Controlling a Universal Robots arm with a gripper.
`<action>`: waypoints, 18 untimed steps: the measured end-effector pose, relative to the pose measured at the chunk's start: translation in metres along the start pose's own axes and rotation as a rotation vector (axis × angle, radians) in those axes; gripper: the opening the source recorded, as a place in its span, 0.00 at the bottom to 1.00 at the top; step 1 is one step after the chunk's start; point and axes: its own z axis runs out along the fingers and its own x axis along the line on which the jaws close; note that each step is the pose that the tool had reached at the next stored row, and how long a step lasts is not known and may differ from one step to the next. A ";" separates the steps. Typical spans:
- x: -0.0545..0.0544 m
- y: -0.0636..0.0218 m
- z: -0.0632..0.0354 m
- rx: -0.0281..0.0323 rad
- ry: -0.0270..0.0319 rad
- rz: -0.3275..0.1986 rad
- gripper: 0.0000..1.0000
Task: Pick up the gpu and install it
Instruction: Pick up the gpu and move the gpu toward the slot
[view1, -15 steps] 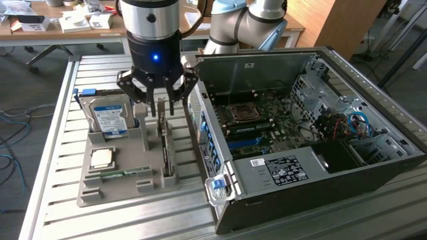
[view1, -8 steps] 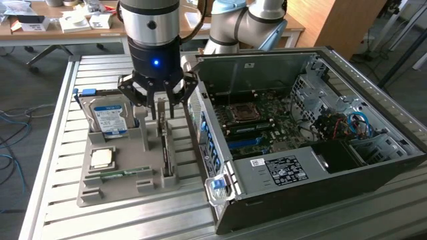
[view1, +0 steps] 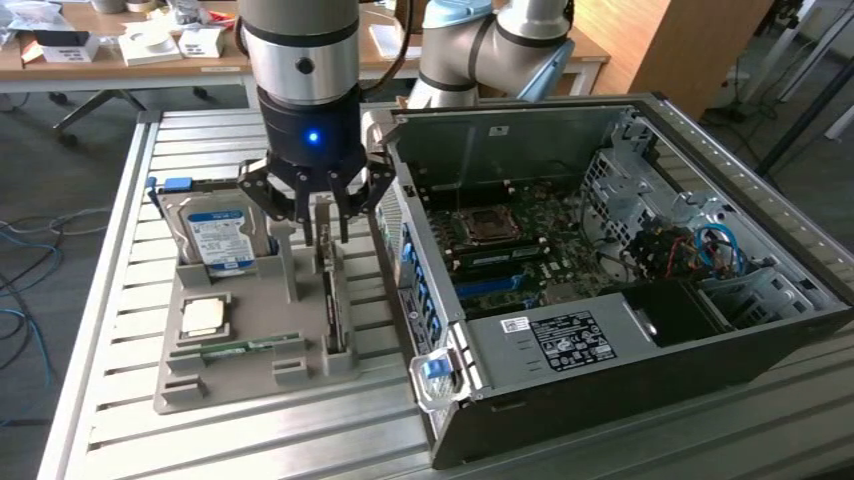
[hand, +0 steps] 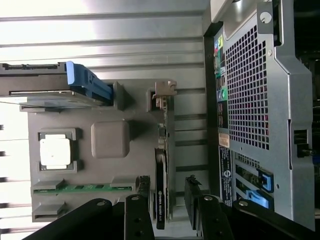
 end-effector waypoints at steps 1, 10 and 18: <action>0.000 -0.0001 0.0012 0.0000 0.0000 0.000 0.42; 0.000 -0.0005 0.0118 -0.0002 -0.0001 0.000 0.42; 0.001 -0.0010 0.0212 -0.0002 0.0000 0.000 0.42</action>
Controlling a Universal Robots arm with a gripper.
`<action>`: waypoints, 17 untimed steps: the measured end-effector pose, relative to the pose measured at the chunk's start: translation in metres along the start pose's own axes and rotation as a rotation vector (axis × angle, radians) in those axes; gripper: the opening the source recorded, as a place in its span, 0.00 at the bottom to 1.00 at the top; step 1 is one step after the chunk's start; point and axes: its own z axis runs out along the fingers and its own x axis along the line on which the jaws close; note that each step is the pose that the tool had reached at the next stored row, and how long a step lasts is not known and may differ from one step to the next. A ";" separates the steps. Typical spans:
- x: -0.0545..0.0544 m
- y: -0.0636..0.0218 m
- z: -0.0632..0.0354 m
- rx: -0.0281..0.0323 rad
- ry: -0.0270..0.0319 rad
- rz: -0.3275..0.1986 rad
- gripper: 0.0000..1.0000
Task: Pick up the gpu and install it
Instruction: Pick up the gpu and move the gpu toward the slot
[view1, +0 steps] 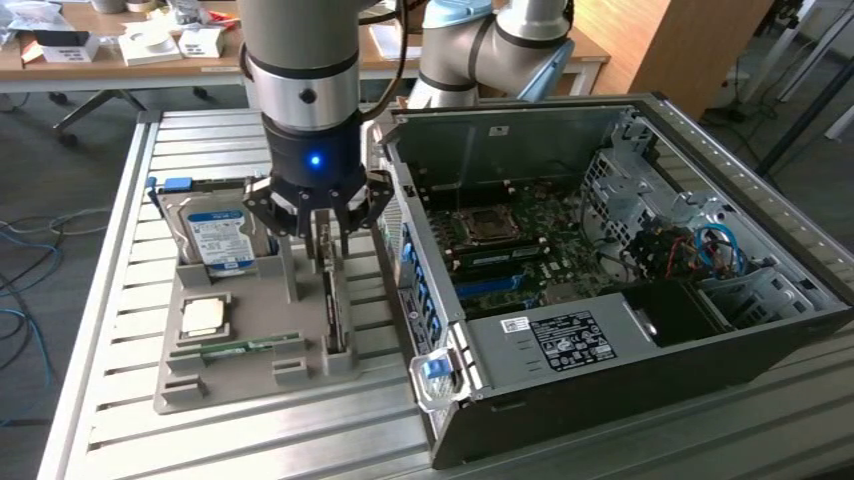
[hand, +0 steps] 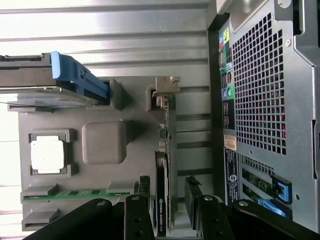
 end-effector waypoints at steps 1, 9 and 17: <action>0.000 0.0000 0.0012 -0.0001 -0.0001 0.000 0.42; 0.000 -0.0004 0.0093 -0.0002 0.0000 0.000 0.42; 0.000 -0.0009 0.0108 -0.0003 -0.0001 0.000 0.42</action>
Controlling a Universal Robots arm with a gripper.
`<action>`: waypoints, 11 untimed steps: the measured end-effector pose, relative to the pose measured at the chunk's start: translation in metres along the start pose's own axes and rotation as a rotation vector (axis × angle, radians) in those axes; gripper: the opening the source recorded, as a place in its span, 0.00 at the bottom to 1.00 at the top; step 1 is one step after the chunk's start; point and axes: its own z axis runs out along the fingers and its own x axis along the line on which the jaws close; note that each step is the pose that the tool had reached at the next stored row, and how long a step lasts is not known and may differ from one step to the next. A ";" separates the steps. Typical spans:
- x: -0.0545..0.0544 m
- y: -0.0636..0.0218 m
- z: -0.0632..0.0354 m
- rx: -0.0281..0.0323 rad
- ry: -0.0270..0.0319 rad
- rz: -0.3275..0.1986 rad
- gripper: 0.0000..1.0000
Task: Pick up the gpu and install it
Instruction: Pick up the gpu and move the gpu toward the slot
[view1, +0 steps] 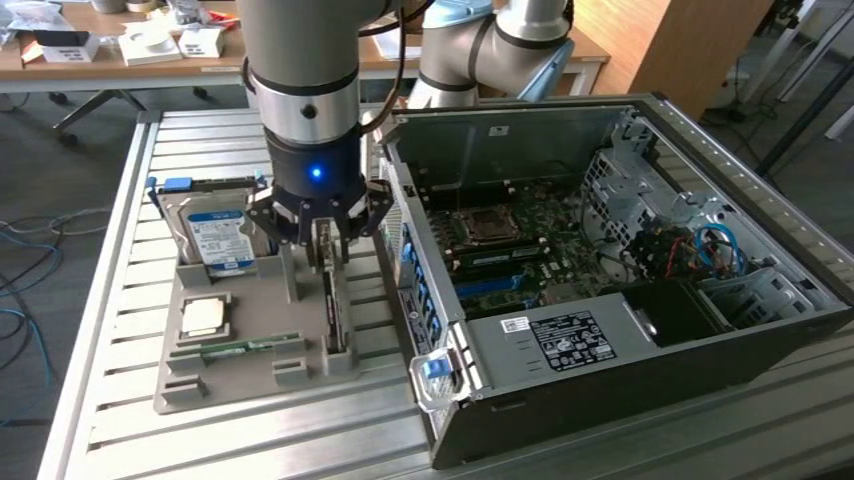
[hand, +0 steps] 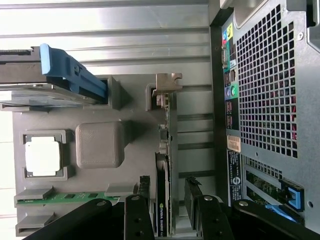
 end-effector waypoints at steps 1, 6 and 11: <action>0.000 -0.0007 0.0000 -0.0001 0.0000 0.000 0.42; 0.000 -0.0058 -0.0003 0.0001 0.0001 0.000 0.42; -0.001 -0.0096 -0.0003 -0.0001 0.0000 0.000 0.42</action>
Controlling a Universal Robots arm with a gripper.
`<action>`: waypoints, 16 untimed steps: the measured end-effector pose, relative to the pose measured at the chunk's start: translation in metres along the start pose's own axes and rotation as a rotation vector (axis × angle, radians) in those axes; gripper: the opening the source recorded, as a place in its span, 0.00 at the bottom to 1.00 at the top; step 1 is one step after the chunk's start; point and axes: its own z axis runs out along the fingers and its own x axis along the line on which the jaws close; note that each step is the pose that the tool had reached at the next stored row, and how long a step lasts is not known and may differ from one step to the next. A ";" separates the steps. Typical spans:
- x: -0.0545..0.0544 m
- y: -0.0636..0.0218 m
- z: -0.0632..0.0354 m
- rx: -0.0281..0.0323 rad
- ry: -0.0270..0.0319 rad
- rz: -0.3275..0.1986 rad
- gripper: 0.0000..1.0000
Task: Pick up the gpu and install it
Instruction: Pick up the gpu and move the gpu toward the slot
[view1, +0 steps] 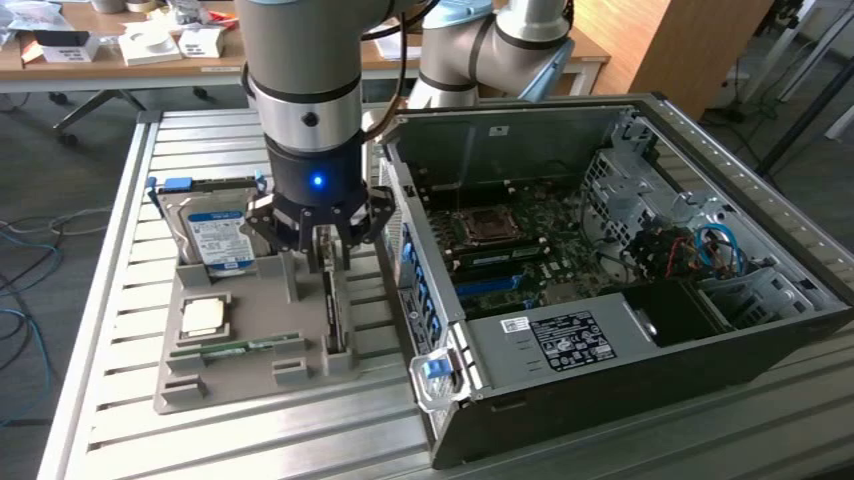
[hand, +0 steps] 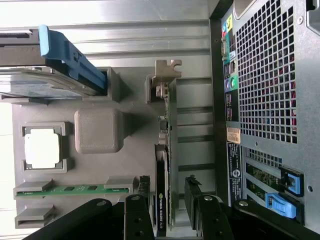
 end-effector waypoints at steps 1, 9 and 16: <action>0.000 -0.0002 0.0003 -0.0001 -0.0001 0.000 0.42; 0.000 -0.0027 0.0076 0.0002 0.0001 0.000 0.42; 0.000 -0.0033 0.0164 0.0001 0.0001 0.000 0.42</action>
